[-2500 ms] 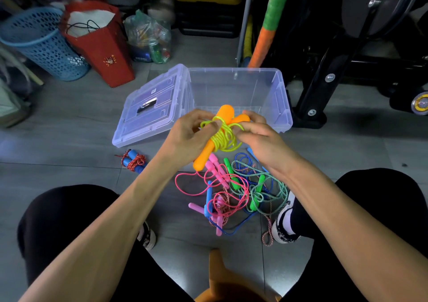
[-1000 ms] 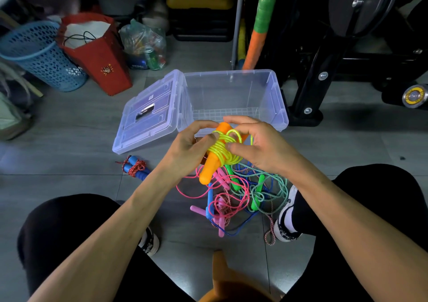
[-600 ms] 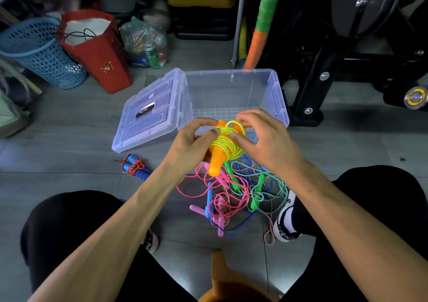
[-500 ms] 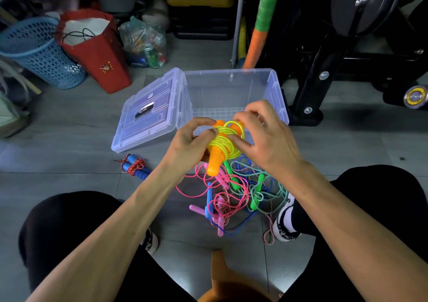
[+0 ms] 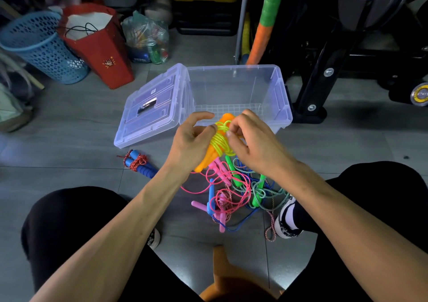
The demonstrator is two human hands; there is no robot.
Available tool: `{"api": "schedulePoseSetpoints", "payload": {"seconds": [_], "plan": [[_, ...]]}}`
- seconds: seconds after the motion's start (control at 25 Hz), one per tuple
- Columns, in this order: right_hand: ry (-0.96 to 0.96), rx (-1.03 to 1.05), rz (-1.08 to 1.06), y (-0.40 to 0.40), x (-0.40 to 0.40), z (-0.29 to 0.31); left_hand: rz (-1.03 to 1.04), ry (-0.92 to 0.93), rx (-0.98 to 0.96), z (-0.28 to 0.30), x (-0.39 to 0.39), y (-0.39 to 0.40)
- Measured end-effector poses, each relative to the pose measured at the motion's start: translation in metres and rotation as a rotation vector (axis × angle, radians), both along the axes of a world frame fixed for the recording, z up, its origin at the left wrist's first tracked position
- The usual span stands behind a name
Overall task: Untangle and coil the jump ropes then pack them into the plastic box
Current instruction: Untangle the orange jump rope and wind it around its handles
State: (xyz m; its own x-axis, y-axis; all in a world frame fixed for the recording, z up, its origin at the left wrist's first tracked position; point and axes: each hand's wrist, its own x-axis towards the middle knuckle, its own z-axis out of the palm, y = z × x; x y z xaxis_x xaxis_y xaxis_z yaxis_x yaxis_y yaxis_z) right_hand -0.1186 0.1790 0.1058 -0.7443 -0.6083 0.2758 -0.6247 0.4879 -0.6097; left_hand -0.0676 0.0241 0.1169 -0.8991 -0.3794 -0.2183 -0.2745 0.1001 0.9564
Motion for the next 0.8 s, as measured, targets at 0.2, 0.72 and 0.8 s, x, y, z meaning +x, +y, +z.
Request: {"api": "schedulePoseSetpoints", "payload": {"seconds": [0.2,0.72,0.8], "plan": [[-0.153,-0.105,-0.059,-0.006,-0.002,-0.005,-0.091,-0.206,0.271,0.001,0.004,0.009],[-0.193,0.063,0.208,-0.009,0.010,0.011,0.083,-0.271,0.508,-0.011,-0.006,-0.017],[-0.240,-0.015,0.181,-0.009,0.014,0.015,0.105,-0.258,0.541,-0.012,-0.011,-0.023]]}}
